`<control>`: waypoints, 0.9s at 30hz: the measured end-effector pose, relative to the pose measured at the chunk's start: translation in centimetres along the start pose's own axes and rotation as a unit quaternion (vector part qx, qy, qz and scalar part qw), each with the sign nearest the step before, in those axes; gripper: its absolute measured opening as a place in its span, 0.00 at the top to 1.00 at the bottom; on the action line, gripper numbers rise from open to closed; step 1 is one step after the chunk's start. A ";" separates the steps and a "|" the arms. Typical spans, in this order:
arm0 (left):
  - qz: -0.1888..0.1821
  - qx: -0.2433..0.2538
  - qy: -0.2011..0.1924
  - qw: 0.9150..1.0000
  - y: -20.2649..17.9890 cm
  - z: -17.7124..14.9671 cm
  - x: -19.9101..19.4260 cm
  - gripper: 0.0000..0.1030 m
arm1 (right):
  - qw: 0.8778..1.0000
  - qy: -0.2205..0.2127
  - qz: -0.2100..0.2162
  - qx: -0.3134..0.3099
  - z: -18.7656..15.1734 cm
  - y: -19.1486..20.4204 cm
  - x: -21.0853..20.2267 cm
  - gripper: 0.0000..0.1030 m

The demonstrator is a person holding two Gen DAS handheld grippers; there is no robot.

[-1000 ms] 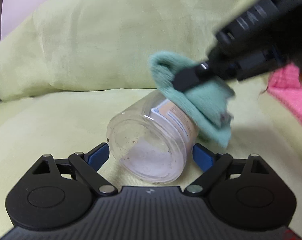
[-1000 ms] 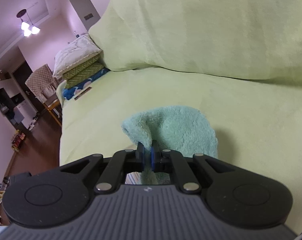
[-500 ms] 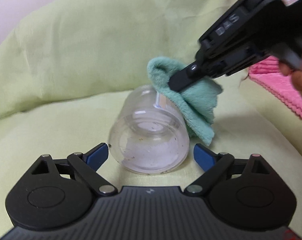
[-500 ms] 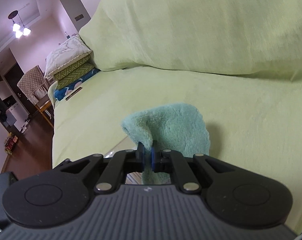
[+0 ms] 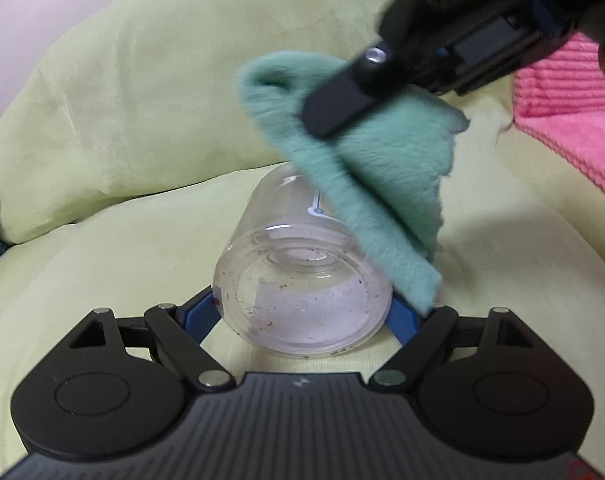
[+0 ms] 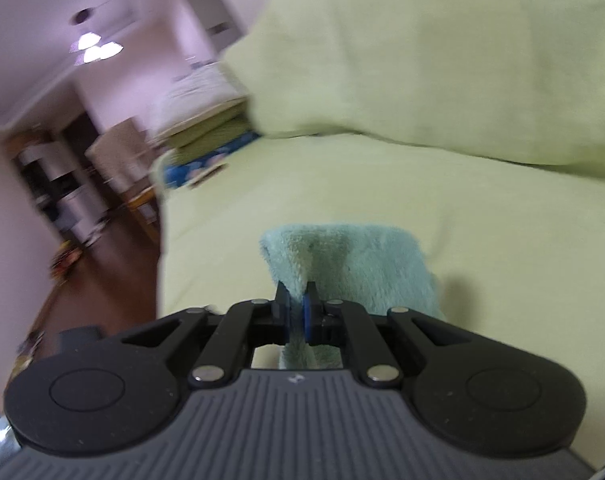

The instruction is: Clean container

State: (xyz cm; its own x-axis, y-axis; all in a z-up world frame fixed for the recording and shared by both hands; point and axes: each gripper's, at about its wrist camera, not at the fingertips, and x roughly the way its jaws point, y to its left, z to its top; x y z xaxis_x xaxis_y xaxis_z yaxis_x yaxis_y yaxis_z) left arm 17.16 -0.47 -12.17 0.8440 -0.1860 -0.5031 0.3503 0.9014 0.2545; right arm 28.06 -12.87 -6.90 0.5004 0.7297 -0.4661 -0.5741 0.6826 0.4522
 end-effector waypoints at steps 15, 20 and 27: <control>0.024 0.036 -0.002 0.999 -1.2 -1.3 -0.8 0.18 | 0.999 0.002 -0.044 -0.016 0.2 0.1 3.5 1.00; 0.000 -0.010 -0.002 1.000 0.3 -0.7 -0.2 0.17 | 0.999 -0.001 -0.054 -0.004 1.1 -1.2 4.3 1.00; -0.052 -0.062 -0.004 0.997 1.4 -0.7 -1.6 0.17 | 0.998 -0.011 -0.062 0.020 0.4 -1.2 2.7 0.97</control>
State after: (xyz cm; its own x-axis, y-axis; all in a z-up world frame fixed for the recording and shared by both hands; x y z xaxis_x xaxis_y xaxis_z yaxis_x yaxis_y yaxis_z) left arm 16.01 1.38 -11.55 0.8092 -0.2845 -0.5141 0.3845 0.9180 0.0970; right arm 30.29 -11.71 -8.38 0.5805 0.6407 -0.5026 -0.4813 0.7678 0.4229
